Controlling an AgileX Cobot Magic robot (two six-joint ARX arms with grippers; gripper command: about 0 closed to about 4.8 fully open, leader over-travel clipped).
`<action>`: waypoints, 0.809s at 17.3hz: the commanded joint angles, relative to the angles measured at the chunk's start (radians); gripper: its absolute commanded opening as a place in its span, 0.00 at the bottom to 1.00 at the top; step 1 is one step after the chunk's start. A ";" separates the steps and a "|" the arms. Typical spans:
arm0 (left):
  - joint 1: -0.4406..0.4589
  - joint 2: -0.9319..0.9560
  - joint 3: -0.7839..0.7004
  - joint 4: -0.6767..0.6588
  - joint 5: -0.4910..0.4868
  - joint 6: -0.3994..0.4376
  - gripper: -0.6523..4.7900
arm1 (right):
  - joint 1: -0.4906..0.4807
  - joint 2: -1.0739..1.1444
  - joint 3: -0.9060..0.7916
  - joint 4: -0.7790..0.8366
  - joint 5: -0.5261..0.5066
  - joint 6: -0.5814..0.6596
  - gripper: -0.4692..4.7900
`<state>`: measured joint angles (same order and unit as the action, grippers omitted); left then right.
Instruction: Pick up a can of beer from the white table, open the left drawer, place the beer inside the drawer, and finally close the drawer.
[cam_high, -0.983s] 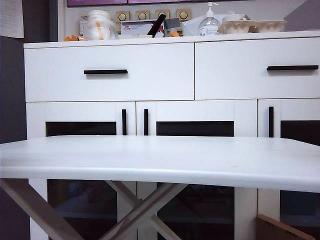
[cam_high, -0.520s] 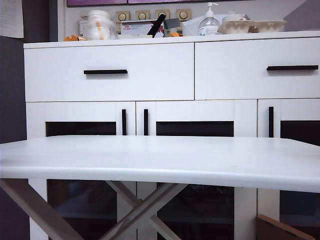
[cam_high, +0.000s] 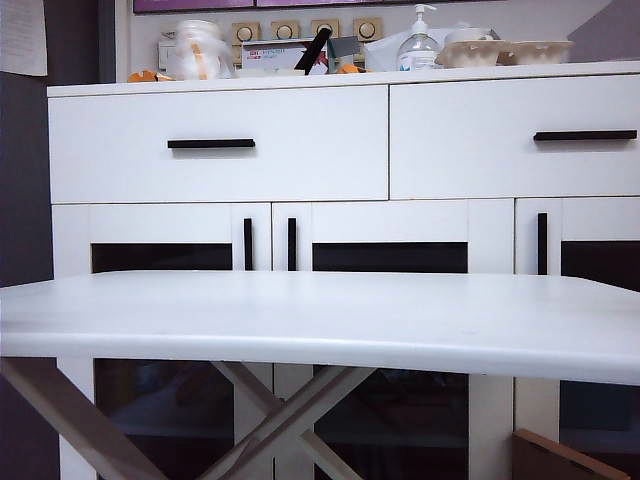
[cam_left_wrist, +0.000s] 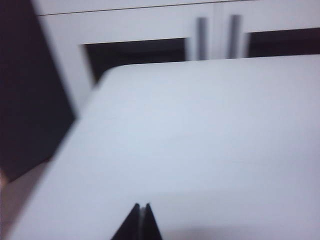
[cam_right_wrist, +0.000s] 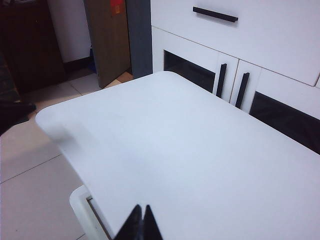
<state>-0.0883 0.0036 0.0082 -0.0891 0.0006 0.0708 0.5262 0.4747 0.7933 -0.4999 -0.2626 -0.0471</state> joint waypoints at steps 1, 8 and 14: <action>0.068 0.000 0.001 0.027 0.041 -0.024 0.11 | 0.002 0.000 0.005 0.010 -0.002 0.002 0.09; 0.070 0.000 0.001 0.023 0.031 -0.087 0.11 | 0.002 0.000 0.005 0.010 -0.002 0.002 0.09; 0.070 0.000 0.001 0.019 0.029 -0.087 0.11 | 0.002 0.000 0.005 0.010 -0.002 0.002 0.09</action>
<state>-0.0170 0.0036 0.0082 -0.0788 0.0299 -0.0166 0.5262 0.4751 0.7933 -0.4995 -0.2626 -0.0471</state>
